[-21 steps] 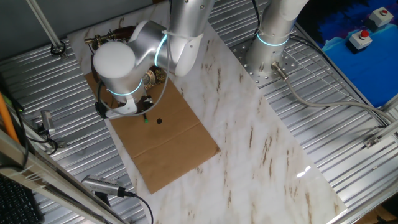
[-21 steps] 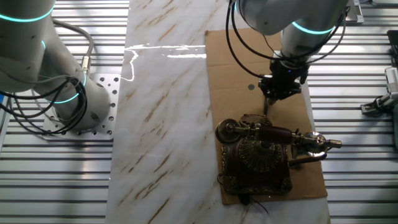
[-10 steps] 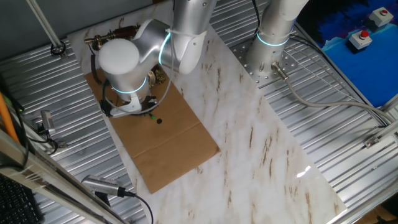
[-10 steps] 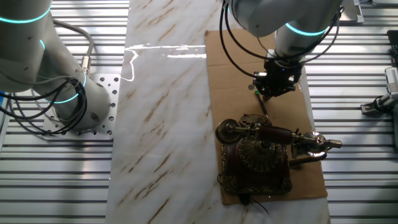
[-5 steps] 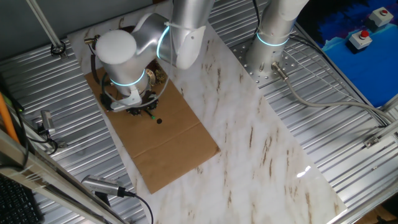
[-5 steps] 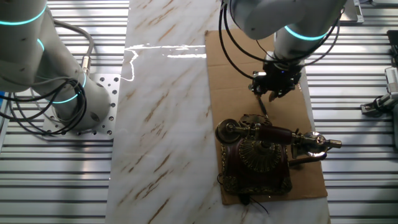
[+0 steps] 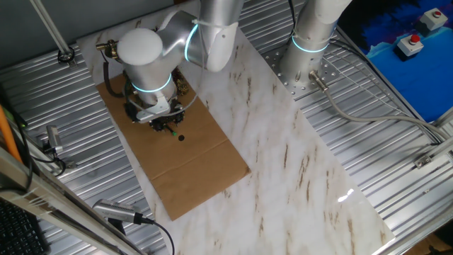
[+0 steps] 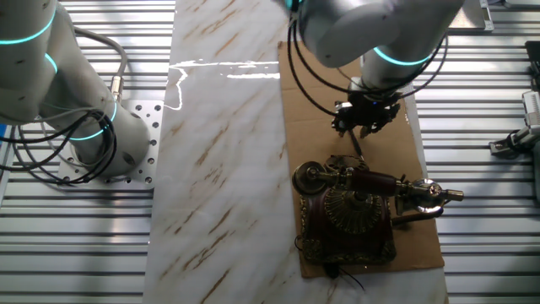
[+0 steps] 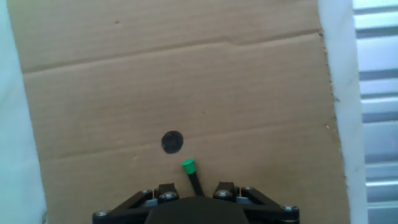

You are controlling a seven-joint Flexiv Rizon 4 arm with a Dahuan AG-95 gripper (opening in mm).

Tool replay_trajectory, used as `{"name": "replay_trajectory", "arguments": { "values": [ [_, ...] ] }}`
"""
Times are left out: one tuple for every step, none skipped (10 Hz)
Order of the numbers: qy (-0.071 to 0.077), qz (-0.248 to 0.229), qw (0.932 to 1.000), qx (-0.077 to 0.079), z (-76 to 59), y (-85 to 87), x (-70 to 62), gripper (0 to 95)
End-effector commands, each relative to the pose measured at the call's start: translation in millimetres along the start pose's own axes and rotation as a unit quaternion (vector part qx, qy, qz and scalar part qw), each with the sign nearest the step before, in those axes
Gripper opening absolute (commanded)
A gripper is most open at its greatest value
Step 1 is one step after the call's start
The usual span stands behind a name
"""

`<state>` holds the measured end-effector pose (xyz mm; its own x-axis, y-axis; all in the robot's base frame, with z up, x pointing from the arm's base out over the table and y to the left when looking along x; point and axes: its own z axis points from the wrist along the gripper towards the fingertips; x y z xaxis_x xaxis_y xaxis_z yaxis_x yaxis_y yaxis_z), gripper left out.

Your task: Dial a number on an old rotary phone

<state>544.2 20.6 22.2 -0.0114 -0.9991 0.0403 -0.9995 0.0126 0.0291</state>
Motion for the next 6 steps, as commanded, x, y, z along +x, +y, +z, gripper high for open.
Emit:
{"name": "replay_trajectory", "arguments": {
  "values": [
    [0.003, 0.002, 0.9999, 0.015, 2.0, -1.9, 0.5, 19.0],
    [0.003, 0.001, 0.9998, 0.019, 2.8, -2.7, 1.0, 19.0],
    [0.003, 0.000, 0.9998, 0.022, 3.4, -3.2, 1.4, 19.0],
    [0.003, 0.000, 0.9997, 0.026, 5.8, -5.5, 3.1, 19.0],
    [0.002, 0.003, 0.9996, 0.027, 8.1, -7.6, 4.2, 0.0],
    [0.001, 0.005, 0.9996, 0.027, 9.4, -9.4, 4.8, 0.0]
  ]
}}
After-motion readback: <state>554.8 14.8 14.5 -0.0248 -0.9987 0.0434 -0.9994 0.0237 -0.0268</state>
